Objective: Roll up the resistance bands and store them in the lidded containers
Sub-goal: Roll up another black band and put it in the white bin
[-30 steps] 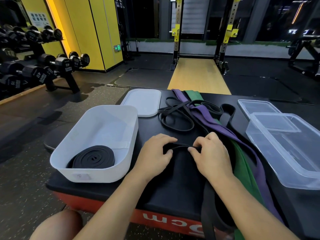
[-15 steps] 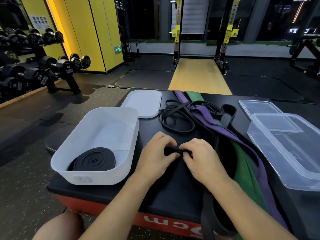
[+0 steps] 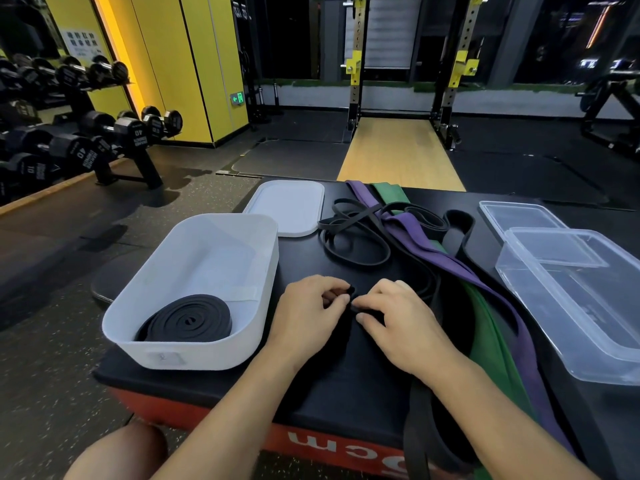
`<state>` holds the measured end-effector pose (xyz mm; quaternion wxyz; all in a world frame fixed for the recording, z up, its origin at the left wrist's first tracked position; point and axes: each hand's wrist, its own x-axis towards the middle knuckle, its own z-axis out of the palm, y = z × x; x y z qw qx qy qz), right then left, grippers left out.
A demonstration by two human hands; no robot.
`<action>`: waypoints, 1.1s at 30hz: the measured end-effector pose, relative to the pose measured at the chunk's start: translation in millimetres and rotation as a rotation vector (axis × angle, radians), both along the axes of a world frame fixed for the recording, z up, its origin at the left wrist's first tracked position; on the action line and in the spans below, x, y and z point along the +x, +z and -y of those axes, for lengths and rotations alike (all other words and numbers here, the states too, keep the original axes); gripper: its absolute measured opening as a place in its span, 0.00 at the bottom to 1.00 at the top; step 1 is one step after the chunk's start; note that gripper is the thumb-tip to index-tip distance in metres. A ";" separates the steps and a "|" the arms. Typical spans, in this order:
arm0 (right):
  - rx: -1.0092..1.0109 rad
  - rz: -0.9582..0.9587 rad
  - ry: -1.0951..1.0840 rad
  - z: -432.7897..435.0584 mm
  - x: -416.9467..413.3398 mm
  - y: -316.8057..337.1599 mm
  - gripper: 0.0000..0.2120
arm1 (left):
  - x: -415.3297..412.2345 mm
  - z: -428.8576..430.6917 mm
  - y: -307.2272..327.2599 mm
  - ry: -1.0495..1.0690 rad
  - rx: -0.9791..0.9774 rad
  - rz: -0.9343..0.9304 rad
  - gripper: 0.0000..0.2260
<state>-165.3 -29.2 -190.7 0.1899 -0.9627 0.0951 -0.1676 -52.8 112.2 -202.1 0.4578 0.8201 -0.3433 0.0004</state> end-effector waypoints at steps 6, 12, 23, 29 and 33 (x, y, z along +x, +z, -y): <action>0.021 0.032 0.101 -0.8 -1.3 -0.5 0.11 | 3.7 -1.5 1.0 -0.036 -0.009 -0.067 0.07; 0.050 0.021 -0.007 -4.4 0.3 -4.2 0.12 | 3.4 0.2 -3.1 -0.043 -0.021 -0.055 0.08; -0.020 -0.055 0.073 2.2 -0.2 -3.5 0.18 | 6.1 -3.9 -0.7 -0.058 -0.004 -0.036 0.07; -0.083 -0.030 0.123 3.5 -1.2 -4.2 0.17 | 3.0 -3.2 3.6 -0.043 -0.104 -0.119 0.13; -0.075 0.039 0.144 1.5 -1.9 -7.5 0.17 | 1.5 -0.9 2.8 -0.012 -0.088 -0.089 0.10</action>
